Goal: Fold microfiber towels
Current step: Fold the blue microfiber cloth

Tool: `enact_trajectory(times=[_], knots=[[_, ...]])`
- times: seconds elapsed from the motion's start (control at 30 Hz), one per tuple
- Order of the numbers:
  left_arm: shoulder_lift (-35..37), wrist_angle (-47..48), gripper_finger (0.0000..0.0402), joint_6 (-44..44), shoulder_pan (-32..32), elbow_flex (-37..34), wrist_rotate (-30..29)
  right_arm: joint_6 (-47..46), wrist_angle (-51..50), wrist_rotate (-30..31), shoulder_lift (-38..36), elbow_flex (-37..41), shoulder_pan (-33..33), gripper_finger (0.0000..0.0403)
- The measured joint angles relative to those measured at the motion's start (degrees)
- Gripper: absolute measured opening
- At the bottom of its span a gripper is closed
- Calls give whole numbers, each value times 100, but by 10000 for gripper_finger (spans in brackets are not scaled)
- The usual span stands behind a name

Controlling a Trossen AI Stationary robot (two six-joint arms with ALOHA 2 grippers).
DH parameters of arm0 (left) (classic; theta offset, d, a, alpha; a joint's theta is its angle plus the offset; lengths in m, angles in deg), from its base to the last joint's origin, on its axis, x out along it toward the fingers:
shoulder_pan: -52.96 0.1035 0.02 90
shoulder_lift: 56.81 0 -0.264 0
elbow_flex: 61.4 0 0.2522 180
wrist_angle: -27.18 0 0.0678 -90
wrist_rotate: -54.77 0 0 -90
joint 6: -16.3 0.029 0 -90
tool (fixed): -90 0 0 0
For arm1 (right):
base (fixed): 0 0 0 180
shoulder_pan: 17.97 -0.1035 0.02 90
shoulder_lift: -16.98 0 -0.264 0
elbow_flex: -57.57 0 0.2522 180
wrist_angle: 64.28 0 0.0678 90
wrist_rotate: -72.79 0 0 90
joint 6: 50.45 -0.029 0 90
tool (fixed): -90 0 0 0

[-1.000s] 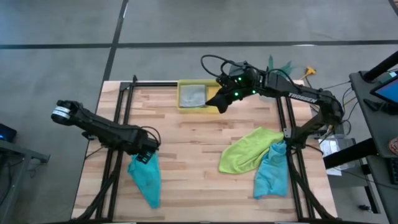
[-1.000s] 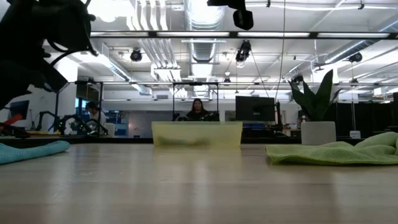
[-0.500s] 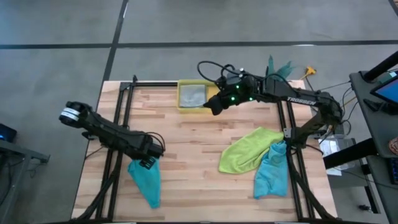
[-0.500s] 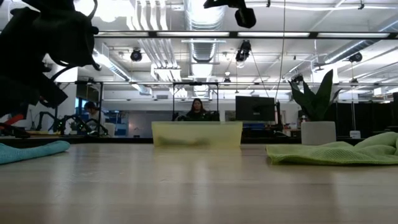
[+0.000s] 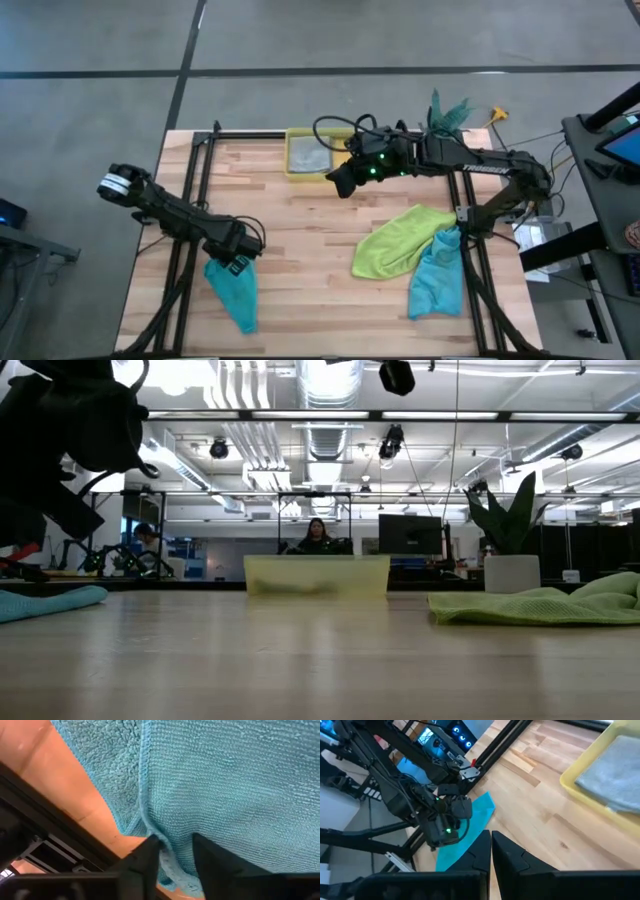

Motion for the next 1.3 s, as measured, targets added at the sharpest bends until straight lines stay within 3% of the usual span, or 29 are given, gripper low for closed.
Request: enact_trajectory(times=[0.27, 0.53, 0.77, 0.93, 1.17, 1.3], knots=[[49, 1, 6, 0, 2, 428, 276, 507, -78, -246, 0, 0, -33, 11], [63, -8, 6, -185, 221, 1432, 205, 1465, -260, -502, 42, 0, 16, 11], [106, -8, 6, -168, 612, 2674, -334, 1698, -479, -552, -50, 0, 101, 11], [97, -55, 6, 37, 1040, 3016, -480, 1814, -587, -577, -116, -4, 89, 11], [103, -1473, 6, 197, 1597, 3416, -988, 1669, -1149, -710, -130, -4, 75, 11], [38, -2370, 6, 199, 2028, 3381, -833, 1415, -1351, -751, -254, -4, -25, 11]])
